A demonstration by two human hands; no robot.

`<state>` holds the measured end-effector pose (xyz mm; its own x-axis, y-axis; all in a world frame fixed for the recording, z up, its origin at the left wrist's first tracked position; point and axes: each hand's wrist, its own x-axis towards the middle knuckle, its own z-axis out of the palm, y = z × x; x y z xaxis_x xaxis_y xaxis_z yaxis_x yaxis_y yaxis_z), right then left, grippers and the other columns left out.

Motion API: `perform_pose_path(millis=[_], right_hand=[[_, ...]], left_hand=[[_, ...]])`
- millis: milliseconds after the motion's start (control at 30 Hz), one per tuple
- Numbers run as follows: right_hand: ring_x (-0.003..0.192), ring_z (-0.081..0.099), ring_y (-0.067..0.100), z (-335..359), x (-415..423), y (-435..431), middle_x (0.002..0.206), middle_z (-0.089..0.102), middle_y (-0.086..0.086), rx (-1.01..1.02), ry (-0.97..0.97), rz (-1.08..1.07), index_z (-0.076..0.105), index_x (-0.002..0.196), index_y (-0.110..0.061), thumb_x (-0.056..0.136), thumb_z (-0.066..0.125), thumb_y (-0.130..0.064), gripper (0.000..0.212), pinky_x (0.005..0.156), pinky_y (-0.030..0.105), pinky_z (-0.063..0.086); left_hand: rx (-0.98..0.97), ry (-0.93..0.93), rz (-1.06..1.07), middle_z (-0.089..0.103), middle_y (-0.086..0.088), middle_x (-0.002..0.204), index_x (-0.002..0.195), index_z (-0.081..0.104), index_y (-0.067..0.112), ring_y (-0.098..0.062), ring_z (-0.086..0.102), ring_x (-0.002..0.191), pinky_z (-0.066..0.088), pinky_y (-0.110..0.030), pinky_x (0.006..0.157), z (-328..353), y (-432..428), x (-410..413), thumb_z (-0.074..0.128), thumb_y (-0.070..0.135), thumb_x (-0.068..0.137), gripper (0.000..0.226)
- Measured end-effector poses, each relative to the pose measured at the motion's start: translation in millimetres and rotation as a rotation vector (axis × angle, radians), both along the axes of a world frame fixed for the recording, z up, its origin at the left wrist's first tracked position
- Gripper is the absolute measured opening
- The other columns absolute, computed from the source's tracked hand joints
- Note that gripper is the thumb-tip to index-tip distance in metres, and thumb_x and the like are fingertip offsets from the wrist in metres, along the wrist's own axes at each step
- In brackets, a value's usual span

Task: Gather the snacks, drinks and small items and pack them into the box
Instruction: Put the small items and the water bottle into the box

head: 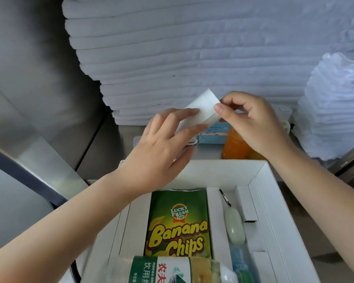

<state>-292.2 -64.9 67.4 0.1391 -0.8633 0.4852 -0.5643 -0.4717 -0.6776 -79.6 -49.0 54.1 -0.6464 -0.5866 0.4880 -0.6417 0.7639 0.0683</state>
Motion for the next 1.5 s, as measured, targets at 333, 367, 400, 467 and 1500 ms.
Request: perform_pose_path(millis=[333,367,400,467,1500], right_hand=[[0.097,0.057,0.021,13.5,-50.1,35.8,0.104,0.057,0.004,0.343,0.251,0.322,0.063,0.084,-0.02,0.09,0.056,-0.032,0.015,0.087,0.028,0.046],[0.099,0.057,0.022,11.8,-52.9,38.8,0.107,0.056,0.001,0.384,0.287,0.35,0.063,0.084,-0.021,0.091,0.057,-0.035,0.017,0.09,0.03,0.046],[0.1,0.057,0.02,10.8,-53.8,43.1,0.109,0.056,-0.005,0.439,0.307,0.381,0.063,0.082,-0.026,0.09,0.056,-0.04,0.017,0.091,0.03,0.046],[0.097,0.06,0.013,9.9,-53.3,51.6,0.109,0.056,-0.015,0.519,0.388,0.431,0.062,0.079,-0.038,0.084,0.055,-0.05,0.015,0.088,0.031,0.048],[0.049,0.039,0.013,-25.6,-12.5,80.8,0.053,0.043,-0.003,0.663,1.365,0.49,0.057,0.067,-0.018,0.092,0.049,-0.033,0.03,0.045,0.024,0.027]], left_hand=[[-0.026,-0.285,-0.357,0.032,-0.004,0.151,0.139,0.044,0.018,-0.025,0.03,0.137,0.037,-0.043,0.103,-14.6,51.3,-3.7,0.044,0.035,0.097,0.045],[0.001,-0.285,-0.381,0.031,-0.003,0.151,0.141,0.041,0.019,-0.023,0.03,0.138,0.036,-0.042,0.104,-15.8,55.0,-5.2,0.044,0.035,0.097,0.047],[0.028,-0.284,-0.403,0.03,-0.002,0.151,0.142,0.039,0.019,-0.021,0.03,0.138,0.036,-0.04,0.105,-16.9,58.5,-6.8,0.044,0.034,0.096,0.048],[0.068,-0.292,-0.433,0.03,-0.001,0.151,0.142,0.039,0.019,-0.019,0.03,0.138,0.034,-0.037,0.106,-18.5,63.7,-10.3,0.044,0.031,0.096,0.048],[0.265,-0.513,-0.656,0.04,-0.003,0.145,0.142,0.038,0.03,-0.019,0.038,0.133,0.039,-0.028,0.102,-57.3,85.0,-43.2,0.048,0.029,0.095,0.048]])
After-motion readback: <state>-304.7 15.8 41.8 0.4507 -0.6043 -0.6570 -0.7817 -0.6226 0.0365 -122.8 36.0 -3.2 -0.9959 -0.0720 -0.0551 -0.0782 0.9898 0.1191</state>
